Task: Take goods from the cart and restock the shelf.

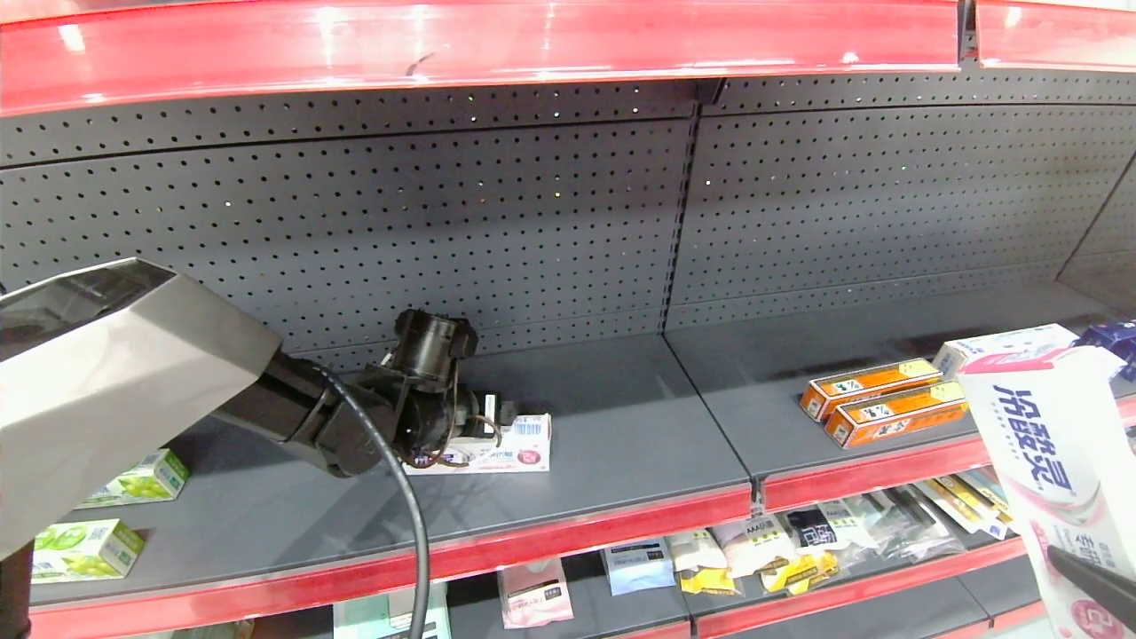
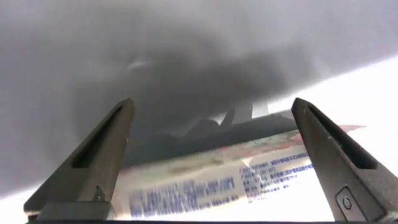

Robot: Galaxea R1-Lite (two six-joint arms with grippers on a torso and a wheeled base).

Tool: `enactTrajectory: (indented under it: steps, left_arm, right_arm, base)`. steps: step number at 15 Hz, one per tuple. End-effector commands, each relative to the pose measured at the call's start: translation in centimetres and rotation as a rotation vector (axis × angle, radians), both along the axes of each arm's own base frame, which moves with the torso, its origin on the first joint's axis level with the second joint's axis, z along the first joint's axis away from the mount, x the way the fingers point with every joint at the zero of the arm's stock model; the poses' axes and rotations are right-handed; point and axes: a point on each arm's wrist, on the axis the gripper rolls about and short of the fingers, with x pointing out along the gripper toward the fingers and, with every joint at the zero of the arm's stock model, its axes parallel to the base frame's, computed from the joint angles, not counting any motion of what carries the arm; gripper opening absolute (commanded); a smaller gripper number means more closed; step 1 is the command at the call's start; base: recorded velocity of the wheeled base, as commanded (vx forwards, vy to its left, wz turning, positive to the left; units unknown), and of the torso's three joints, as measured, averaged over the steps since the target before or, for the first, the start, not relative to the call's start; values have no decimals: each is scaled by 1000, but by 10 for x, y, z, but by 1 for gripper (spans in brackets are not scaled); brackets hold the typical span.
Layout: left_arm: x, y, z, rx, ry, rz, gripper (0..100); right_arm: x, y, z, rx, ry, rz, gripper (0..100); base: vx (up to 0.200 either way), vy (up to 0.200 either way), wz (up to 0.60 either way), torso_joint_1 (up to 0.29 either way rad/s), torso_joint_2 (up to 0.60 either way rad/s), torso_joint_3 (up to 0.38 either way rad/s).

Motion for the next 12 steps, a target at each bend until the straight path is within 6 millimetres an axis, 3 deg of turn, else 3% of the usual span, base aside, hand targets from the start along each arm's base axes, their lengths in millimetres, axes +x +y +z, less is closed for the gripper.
enactTrajectory:
  steps: [1,12]
  left_arm:
    - [-6,3,3,0,4,-2,100]
    - [-34,17,7,25,41,10,100]
  right_arm:
    - [0,0,0,0,1,1,0]
    - [-1,0,0,1,-4,2,0]
  base:
    - [0,0,0,0,0,0]
    - [0,0,0,0,0,0]
